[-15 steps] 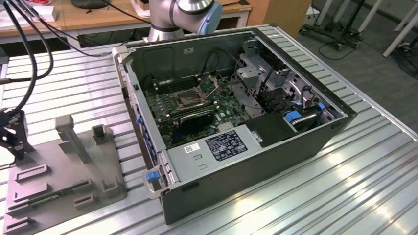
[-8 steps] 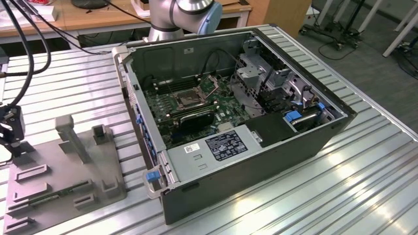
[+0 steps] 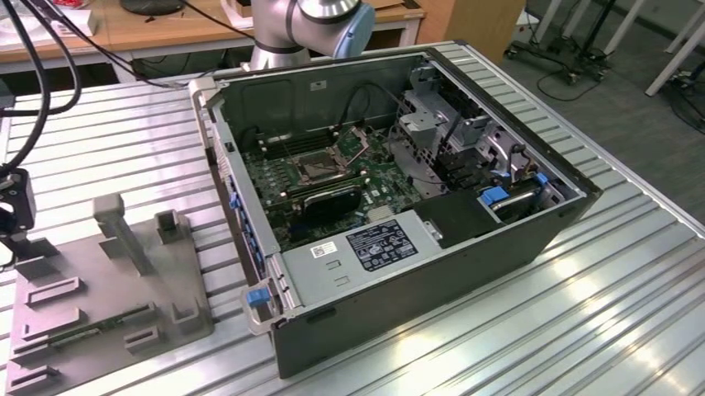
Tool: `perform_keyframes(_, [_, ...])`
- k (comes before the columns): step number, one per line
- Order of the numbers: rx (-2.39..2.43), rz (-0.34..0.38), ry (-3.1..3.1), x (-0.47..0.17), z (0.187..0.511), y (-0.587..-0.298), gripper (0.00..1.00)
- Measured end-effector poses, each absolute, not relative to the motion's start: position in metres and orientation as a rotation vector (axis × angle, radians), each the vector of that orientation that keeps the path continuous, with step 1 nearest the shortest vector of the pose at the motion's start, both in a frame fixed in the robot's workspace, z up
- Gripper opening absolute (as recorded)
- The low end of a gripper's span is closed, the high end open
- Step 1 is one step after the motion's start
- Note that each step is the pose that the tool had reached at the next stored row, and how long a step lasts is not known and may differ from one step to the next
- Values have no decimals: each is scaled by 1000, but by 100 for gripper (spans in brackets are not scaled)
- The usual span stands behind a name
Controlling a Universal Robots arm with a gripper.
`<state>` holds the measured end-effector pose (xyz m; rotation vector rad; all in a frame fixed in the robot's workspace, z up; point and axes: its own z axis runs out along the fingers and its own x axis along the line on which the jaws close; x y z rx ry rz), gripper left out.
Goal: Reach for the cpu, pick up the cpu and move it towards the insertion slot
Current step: 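Pick up the cpu and move it towards the insertion slot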
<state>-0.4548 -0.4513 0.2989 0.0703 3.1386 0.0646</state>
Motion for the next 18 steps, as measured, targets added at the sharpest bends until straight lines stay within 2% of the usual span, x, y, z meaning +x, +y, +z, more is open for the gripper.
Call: perform_keyframes(18, [70, 65, 3139, -455, 312, -451, 55])
